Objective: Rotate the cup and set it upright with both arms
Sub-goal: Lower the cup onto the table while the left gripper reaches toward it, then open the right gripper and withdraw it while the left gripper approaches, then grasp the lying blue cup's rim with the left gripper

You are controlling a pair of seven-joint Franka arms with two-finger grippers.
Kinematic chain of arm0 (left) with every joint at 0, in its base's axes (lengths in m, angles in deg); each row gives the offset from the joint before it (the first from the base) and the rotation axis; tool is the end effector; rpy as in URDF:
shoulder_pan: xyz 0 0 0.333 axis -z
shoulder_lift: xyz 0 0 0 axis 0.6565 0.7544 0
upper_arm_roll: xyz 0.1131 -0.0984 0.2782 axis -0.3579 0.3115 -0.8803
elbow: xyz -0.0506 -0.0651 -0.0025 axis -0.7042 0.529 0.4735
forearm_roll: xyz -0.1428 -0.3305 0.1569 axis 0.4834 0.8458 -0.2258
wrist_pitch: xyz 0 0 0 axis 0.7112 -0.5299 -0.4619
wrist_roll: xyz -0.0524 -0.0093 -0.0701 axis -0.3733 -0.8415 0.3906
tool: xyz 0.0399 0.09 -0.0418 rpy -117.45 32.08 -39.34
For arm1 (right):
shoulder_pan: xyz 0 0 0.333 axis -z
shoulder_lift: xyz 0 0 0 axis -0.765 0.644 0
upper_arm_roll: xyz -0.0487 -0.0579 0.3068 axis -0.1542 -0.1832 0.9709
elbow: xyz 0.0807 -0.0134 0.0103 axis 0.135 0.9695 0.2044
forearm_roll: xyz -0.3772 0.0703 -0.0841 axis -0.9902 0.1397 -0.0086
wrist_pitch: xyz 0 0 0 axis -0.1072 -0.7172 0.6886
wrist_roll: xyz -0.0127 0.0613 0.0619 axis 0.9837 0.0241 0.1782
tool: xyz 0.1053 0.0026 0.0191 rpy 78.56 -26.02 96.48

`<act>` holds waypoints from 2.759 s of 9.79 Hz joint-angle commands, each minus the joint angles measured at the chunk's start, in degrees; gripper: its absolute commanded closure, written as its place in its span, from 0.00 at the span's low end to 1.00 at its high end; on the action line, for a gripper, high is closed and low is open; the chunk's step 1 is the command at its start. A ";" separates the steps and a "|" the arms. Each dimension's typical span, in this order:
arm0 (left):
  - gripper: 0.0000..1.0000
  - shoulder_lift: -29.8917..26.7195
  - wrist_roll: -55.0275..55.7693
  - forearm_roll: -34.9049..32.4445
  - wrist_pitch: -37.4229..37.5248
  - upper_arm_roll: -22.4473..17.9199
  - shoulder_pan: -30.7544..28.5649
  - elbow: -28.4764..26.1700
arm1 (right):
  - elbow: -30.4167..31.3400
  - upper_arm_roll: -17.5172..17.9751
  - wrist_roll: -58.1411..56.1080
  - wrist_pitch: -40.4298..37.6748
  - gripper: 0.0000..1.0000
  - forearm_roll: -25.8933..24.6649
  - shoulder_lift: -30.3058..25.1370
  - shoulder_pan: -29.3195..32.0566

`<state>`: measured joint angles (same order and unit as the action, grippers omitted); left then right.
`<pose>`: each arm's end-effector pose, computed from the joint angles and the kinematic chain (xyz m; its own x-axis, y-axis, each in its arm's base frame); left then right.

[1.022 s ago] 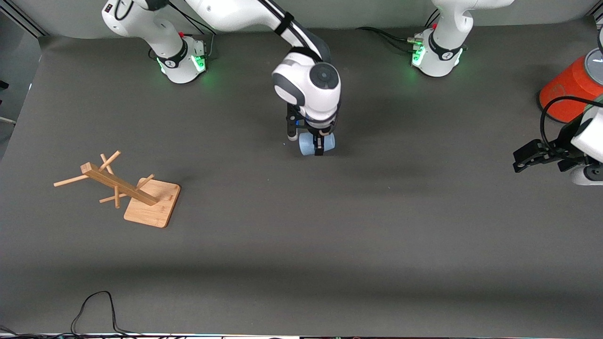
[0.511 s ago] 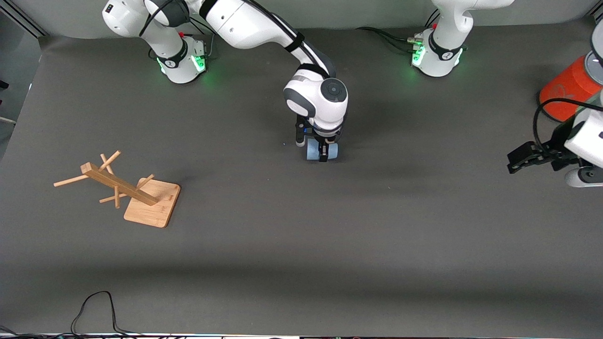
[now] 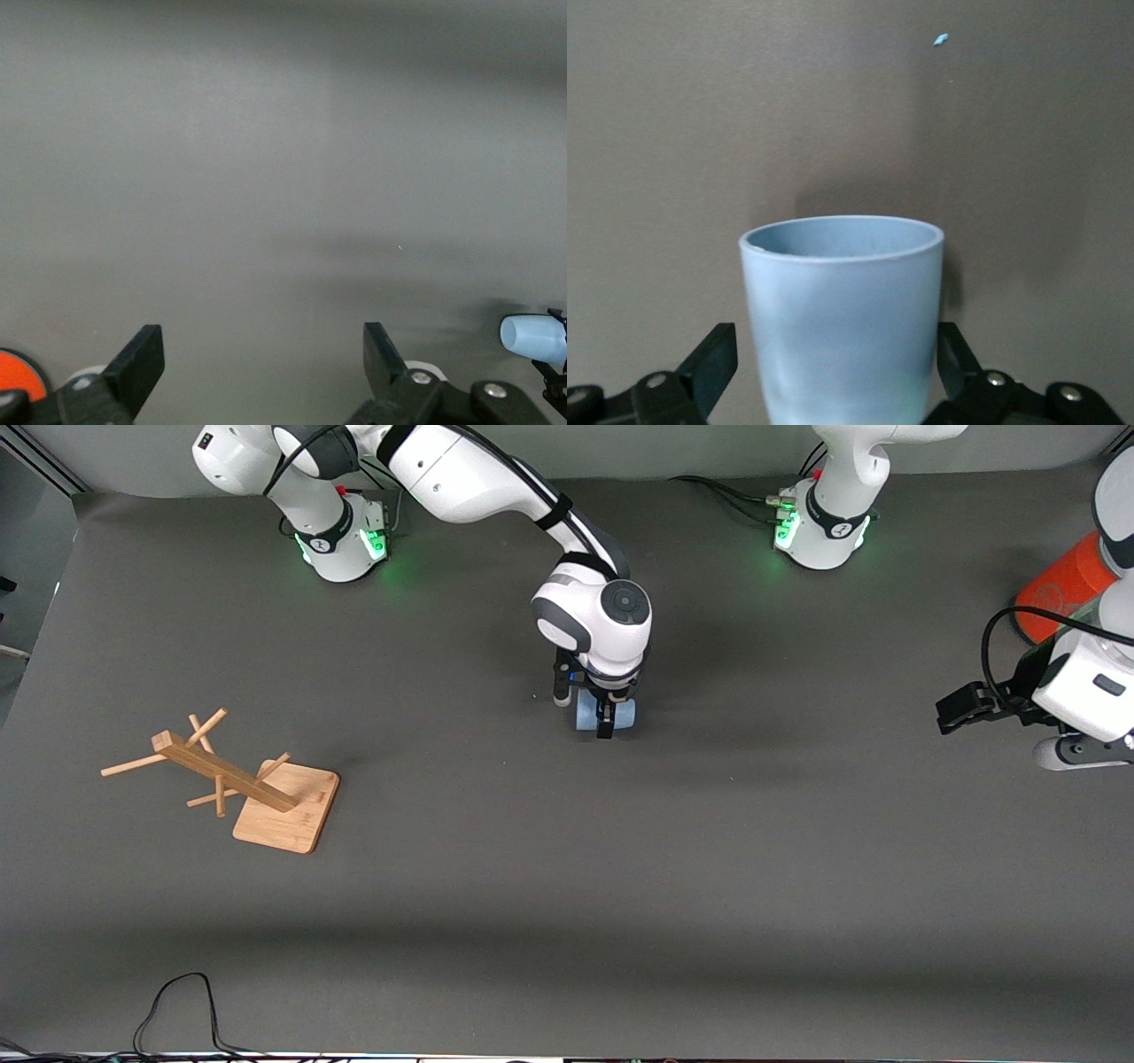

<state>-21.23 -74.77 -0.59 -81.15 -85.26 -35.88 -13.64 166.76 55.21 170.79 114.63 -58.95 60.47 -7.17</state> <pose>0.5917 -0.0618 0.5833 0.9976 0.0662 -0.0203 0.0656 -0.9975 -0.0253 0.4203 0.5813 0.1961 -0.0835 -0.9936 0.0758 -0.9949 0.0789 -0.0627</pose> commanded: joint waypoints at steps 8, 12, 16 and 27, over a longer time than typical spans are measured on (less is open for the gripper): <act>0.00 8.97 15.72 -0.58 0.15 1.78 19.45 1.05 | 6.65 0.40 -36.28 -25.77 0.00 -0.77 -30.48 16.88; 0.00 18.27 36.65 -1.05 -7.83 3.45 31.19 1.84 | 9.58 0.57 -82.47 -34.30 0.00 -0.68 -42.46 36.36; 0.00 37.33 58.11 -12.05 -6.88 3.28 43.95 16.14 | 10.11 0.66 -120.82 -35.81 0.00 -0.68 -45.82 54.05; 1.00 43.27 62.68 -19.56 2.52 3.98 48.91 18.28 | 9.76 -1.53 -153.97 -34.74 0.00 1.78 -46.52 57.52</act>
<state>22.02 -10.17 -20.44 -79.95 -81.25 12.80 3.46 175.50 54.45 18.26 79.88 -58.74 15.35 50.62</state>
